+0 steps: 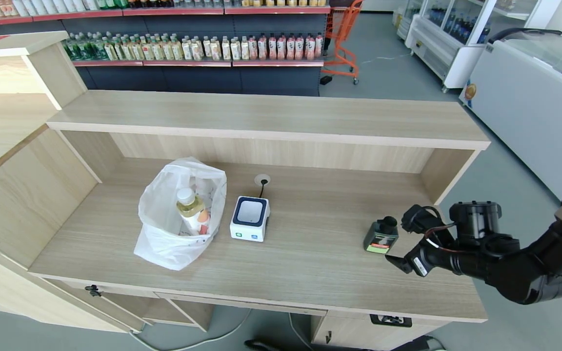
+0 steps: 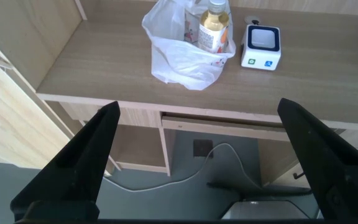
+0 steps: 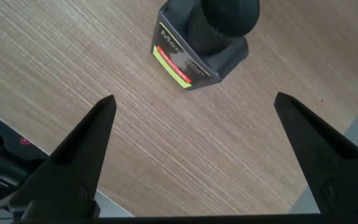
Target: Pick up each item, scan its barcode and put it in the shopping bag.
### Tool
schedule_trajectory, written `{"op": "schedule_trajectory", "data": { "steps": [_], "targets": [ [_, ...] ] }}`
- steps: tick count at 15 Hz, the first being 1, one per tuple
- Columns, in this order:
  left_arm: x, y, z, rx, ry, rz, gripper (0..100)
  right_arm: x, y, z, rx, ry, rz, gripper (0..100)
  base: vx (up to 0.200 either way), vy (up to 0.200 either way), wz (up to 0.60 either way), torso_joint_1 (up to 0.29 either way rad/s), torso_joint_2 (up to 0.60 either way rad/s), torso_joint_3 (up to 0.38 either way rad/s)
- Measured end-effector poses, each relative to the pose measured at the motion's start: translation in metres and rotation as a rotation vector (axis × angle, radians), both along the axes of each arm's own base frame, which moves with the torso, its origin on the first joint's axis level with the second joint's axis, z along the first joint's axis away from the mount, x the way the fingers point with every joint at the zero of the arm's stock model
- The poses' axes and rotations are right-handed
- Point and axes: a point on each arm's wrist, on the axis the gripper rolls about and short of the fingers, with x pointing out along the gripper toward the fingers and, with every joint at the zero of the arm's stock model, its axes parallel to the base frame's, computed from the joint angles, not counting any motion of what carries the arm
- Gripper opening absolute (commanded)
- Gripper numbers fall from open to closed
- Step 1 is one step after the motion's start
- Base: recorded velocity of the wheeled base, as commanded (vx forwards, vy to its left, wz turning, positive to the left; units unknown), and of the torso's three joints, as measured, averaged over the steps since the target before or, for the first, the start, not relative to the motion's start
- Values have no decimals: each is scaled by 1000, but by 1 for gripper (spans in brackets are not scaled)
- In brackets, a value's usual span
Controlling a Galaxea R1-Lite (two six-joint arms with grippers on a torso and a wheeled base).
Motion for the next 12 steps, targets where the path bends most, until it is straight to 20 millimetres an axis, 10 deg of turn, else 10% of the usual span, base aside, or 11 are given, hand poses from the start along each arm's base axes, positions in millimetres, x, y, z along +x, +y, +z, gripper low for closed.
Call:
{"op": "schedule_trajectory", "data": {
  "steps": [9,10,12],
  "targets": [
    [0,0,0,0,0,0,100,50,19,-17,9,-50,31,100,0,0,0,0,0,0],
    [0,0,0,0,0,0,100,54,22,-19,10,-53,38,0,0,0,0,0,0,0],
    [0,0,0,0,0,0,100,60,32,-23,13,-56,59,0,0,0,0,0,0,0]
  ]
}}
